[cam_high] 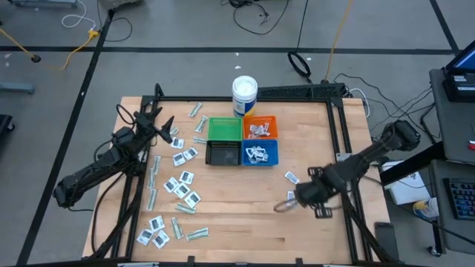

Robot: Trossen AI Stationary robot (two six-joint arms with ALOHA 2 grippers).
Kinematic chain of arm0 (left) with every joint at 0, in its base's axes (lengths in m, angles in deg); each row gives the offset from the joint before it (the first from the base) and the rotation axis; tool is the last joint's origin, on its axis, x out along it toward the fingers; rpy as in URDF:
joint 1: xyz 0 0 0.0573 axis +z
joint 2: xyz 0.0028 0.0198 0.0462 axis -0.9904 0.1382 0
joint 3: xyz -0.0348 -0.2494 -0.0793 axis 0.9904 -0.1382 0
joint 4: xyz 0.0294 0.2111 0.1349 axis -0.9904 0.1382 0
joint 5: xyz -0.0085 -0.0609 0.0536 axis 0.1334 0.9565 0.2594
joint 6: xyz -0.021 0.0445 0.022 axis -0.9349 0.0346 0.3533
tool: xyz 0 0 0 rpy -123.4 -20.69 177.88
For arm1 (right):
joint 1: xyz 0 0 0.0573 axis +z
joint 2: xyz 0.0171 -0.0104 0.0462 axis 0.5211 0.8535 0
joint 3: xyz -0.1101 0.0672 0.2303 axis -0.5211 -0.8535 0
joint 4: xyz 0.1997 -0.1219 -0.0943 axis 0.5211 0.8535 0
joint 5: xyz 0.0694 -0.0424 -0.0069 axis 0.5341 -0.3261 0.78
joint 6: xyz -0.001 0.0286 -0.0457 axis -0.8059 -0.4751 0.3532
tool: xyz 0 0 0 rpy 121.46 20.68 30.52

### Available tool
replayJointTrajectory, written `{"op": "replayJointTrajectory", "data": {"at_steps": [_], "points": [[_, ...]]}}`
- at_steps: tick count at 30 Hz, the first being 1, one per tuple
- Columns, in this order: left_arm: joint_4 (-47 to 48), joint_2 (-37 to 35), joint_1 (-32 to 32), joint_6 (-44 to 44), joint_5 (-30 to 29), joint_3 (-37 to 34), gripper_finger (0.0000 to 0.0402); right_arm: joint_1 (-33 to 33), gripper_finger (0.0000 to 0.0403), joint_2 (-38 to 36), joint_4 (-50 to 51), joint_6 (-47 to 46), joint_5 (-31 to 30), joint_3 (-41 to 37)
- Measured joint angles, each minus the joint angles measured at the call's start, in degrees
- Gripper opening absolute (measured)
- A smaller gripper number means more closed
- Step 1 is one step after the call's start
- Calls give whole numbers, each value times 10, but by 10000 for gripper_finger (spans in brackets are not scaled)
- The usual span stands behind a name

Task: Pick & Place First Aid Supplies
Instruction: Put the orange ointment pack into the orange basket

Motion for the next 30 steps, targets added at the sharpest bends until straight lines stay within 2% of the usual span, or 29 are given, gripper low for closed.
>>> {"op": "replayJointTrajectory", "data": {"at_steps": [12,20,23,30], "points": [[0,0,0,0,0,0,308,-261,0,0,1,136,-92,0],[0,0,0,0,0,0,308,-425,0,0,-12,240,-110,0],[0,0,0,0,0,0,308,-471,0,8,-33,265,-146,0],[0,0,0,0,0,0,308,-510,0,94,-97,322,-147,34]]}}
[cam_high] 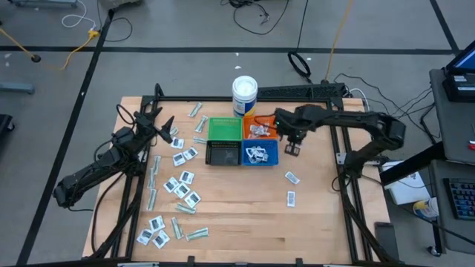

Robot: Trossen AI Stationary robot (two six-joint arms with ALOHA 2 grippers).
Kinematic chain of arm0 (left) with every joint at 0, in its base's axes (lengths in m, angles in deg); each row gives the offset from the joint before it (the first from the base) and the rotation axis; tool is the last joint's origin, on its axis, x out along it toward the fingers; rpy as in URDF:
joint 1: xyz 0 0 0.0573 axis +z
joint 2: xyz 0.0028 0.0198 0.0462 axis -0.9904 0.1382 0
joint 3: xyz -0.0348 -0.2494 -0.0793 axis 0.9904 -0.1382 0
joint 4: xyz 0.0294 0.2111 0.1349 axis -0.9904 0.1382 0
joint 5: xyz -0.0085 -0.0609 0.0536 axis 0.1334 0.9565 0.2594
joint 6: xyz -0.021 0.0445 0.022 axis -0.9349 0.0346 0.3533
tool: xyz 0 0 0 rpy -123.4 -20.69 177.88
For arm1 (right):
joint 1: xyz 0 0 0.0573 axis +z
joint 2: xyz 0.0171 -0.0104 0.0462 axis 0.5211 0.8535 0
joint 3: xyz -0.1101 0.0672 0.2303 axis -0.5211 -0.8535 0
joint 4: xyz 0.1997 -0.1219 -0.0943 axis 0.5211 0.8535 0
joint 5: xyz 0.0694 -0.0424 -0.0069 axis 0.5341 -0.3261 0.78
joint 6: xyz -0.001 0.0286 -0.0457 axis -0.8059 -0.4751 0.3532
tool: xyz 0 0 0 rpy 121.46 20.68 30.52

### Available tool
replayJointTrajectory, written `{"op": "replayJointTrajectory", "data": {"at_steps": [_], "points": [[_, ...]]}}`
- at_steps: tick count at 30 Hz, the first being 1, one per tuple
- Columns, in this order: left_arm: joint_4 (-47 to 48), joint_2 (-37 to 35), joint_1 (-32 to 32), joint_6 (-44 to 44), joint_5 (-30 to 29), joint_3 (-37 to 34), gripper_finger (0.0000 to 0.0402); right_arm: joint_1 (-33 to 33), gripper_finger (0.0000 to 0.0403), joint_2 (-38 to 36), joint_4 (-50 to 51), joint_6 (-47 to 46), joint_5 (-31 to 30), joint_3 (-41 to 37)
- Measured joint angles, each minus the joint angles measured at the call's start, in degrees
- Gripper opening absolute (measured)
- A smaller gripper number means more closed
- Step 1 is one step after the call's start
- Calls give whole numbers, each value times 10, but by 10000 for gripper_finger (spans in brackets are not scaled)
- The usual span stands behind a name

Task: Pick & Place First Aid Supplies
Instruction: Put the orange ointment pack into the orange basket

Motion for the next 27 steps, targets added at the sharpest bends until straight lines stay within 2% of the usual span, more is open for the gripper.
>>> {"op": "replayJointTrajectory", "data": {"at_steps": [17,27], "points": [[0,0,0,0,0,0,308,-15,0,214,-42,110,-1,274],[0,0,0,0,0,0,308,-12,0,249,-101,110,0,254]]}}
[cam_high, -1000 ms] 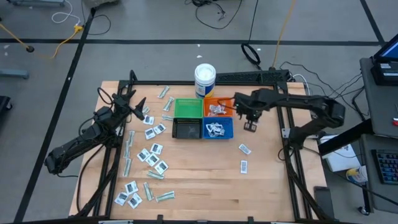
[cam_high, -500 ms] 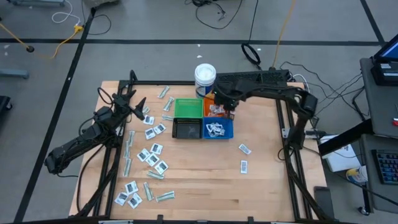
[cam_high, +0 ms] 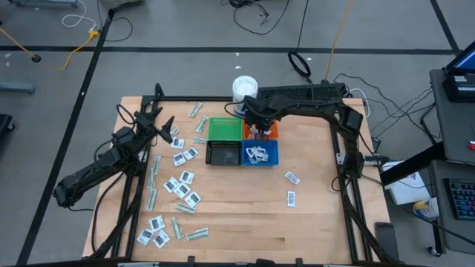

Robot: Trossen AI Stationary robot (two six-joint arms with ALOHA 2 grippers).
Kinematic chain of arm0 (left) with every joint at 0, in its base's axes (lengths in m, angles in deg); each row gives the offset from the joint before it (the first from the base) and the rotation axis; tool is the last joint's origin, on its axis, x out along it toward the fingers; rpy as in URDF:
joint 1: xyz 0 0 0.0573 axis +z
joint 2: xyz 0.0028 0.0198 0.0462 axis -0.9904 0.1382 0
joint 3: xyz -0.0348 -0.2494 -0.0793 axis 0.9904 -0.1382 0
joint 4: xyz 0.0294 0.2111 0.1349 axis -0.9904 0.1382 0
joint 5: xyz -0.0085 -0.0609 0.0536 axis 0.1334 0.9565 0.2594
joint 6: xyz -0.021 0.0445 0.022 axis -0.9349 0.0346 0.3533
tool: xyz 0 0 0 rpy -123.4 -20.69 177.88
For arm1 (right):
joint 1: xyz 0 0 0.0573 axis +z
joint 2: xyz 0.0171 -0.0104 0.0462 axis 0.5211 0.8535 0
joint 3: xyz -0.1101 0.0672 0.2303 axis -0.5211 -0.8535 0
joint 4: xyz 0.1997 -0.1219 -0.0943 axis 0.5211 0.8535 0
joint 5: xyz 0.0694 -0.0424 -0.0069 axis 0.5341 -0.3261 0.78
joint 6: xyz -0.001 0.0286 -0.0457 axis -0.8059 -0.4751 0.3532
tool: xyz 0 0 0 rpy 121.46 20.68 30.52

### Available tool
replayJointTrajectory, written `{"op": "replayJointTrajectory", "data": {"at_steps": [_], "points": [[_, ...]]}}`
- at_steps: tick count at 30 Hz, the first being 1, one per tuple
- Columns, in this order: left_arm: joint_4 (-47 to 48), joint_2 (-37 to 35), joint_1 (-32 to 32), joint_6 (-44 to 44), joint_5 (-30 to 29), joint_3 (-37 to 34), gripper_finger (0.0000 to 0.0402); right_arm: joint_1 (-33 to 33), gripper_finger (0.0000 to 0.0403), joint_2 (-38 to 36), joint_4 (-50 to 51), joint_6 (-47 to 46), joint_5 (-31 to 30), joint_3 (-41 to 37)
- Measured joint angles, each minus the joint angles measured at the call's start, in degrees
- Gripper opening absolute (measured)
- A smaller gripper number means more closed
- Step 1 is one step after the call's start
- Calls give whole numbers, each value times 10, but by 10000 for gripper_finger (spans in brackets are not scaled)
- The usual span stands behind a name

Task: Pick & Place First Aid Supplies
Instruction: Put the orange ointment pack into the orange basket

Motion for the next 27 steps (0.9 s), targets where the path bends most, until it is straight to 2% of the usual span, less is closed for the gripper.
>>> {"op": "replayJointTrajectory", "data": {"at_steps": [7,16,21,27], "points": [[0,0,0,0,0,0,308,0,19,-1,-14,-26,0,-8],[0,0,0,0,0,0,308,0,125,-5,-8,-119,2,-8],[0,0,0,0,0,0,308,0,161,-21,37,-257,4,-4],[0,0,0,0,0,0,308,1,164,-48,105,-448,4,-3]]}}
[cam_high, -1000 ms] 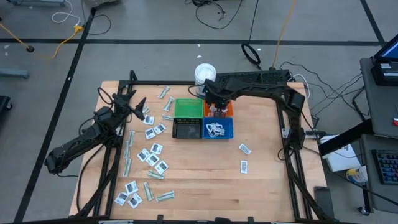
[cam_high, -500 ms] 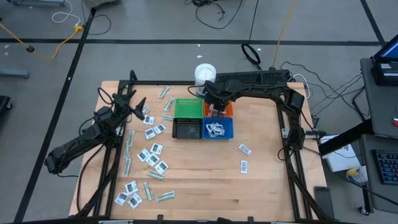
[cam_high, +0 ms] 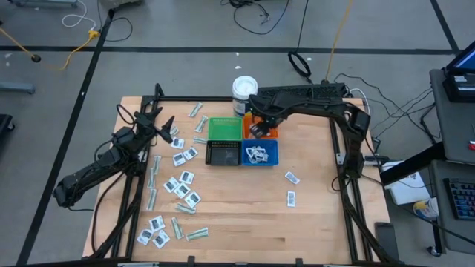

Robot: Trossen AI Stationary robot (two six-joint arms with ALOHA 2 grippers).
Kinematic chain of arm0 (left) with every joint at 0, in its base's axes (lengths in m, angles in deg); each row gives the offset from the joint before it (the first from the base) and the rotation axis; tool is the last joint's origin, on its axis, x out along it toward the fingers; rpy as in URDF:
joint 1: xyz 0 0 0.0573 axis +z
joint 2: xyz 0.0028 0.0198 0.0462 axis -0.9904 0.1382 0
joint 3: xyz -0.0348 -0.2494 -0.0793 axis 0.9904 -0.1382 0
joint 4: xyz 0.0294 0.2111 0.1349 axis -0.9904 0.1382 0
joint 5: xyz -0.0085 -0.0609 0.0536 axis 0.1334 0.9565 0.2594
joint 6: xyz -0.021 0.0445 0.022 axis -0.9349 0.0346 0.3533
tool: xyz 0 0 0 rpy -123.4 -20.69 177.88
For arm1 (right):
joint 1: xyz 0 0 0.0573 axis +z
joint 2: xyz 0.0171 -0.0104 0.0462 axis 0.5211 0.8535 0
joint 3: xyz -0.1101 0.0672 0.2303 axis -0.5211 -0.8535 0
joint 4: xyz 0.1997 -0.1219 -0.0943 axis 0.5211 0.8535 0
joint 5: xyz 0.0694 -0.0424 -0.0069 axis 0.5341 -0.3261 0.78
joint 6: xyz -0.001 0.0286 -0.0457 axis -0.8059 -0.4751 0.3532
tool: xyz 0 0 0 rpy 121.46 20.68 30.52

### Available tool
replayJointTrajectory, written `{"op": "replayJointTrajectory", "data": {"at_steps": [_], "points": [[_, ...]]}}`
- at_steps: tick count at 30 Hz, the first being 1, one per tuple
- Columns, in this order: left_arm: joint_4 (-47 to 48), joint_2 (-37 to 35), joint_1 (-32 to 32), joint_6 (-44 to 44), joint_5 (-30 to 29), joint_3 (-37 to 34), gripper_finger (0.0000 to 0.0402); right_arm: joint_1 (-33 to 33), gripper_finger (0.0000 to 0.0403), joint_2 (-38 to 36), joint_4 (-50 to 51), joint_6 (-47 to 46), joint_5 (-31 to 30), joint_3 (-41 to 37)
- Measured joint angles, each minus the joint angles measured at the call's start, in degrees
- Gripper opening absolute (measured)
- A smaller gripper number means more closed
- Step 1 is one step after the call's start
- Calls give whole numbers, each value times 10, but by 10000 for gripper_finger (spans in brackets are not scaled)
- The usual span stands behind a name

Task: Pick & Place First Aid Supplies
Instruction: Put the orange ointment pack into the orange basket

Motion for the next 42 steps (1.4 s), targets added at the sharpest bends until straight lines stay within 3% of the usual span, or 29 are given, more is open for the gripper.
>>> {"op": "replayJointTrajectory", "data": {"at_steps": [4,9,29,42], "points": [[0,0,0,0,0,0,308,2,161,-23,59,-144,0,0],[0,0,0,0,0,0,308,18,166,-48,88,-232,0,-14],[0,0,0,0,0,0,308,177,173,-235,-52,-225,91,-314],[0,0,0,0,0,0,308,272,173,-271,-143,-242,105,-419]]}}
